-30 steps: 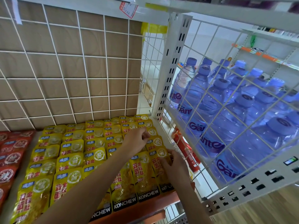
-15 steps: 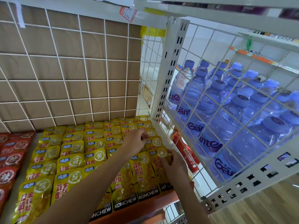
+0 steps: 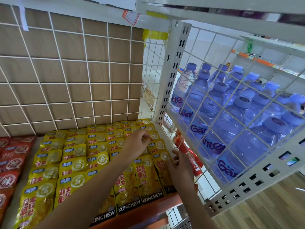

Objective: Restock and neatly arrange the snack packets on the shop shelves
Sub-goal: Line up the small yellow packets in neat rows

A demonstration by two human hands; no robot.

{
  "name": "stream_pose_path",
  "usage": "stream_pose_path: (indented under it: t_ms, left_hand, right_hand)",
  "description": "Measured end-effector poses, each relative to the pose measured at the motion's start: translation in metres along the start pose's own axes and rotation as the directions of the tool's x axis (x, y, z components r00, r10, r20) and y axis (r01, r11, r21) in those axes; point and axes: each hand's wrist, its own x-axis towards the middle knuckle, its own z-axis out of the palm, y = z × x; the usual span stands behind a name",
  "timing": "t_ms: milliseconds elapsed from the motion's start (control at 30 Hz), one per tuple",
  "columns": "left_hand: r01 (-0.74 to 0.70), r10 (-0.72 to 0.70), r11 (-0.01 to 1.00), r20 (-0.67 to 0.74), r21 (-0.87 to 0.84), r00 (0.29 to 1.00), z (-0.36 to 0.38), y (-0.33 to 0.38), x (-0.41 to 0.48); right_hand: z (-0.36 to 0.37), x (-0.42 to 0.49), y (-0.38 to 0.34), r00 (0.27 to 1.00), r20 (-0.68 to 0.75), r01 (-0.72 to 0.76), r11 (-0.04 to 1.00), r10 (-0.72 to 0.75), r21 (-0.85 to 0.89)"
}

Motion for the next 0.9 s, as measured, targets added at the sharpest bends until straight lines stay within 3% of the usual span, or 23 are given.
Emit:
stream_pose_path:
  t_ms: [167, 333, 467, 600, 900]
  left_hand:
    - [-0.058, 0.058, 0.989, 0.007, 0.139, 0.998, -0.02, -0.008, -0.026]
    - [-0.12, -0.005, 0.875, 0.257, 0.469, 0.966, -0.03, -0.001, -0.077]
    - [-0.233, 0.062, 0.832, 0.333, 0.503, 0.941, -0.02, -0.007, -0.107]
    - [-0.281, 0.105, 0.735, 0.305, 0.618, 0.947, -0.012, -0.008, -0.12]
    - [-0.275, 0.143, 0.731, 0.253, 0.625, 0.957, -0.008, -0.011, -0.125]
  right_hand:
    - [-0.003, -0.002, 0.003, 0.999, 0.049, 0.011, 0.999, -0.013, 0.049]
    - [-0.001, -0.008, -0.002, 0.982, 0.155, 0.103, 0.994, -0.108, 0.038]
    - [-0.001, -0.011, -0.006, 0.97, 0.172, 0.182, 0.983, -0.174, -0.032]
    - [0.001, -0.011, -0.006, 0.967, 0.163, 0.21, 0.975, -0.197, -0.067]
    - [0.005, -0.009, 0.001, 0.956, 0.113, 0.28, 0.957, -0.271, -0.08]
